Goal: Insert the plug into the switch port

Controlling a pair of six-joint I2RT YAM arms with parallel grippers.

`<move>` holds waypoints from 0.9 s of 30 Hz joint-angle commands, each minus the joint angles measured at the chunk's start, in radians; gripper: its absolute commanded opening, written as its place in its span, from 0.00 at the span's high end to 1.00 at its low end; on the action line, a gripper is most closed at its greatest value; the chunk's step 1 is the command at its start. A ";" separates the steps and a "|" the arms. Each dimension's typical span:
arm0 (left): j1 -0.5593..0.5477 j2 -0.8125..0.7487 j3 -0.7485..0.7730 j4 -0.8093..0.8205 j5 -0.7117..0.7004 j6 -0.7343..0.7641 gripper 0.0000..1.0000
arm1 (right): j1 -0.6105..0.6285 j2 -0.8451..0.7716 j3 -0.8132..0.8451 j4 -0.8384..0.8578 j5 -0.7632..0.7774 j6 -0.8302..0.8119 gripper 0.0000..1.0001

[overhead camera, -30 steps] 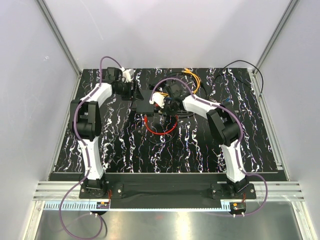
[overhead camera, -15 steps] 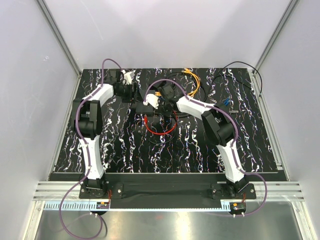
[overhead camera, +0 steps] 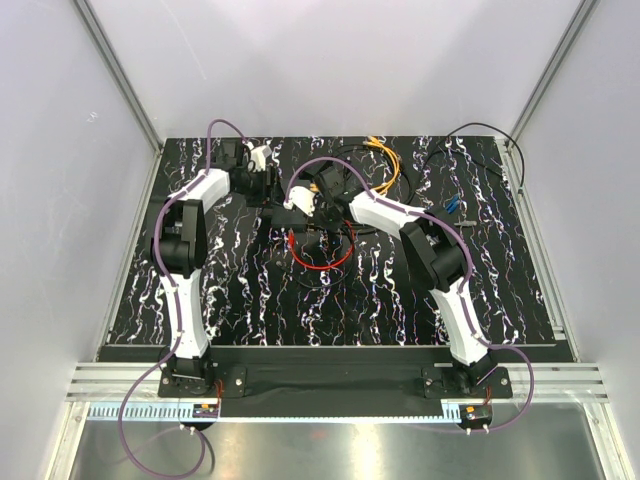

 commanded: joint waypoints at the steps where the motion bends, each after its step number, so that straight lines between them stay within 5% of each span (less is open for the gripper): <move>1: -0.005 0.003 0.024 0.033 0.003 -0.018 0.33 | 0.024 0.020 0.039 0.002 -0.007 0.020 1.00; 20: -0.039 0.032 -0.073 0.049 0.038 -0.051 0.43 | 0.060 0.056 0.136 -0.060 -0.061 0.010 1.00; 27: -0.050 0.049 -0.067 0.063 0.087 -0.071 0.64 | 0.086 0.072 0.182 -0.064 -0.070 0.013 1.00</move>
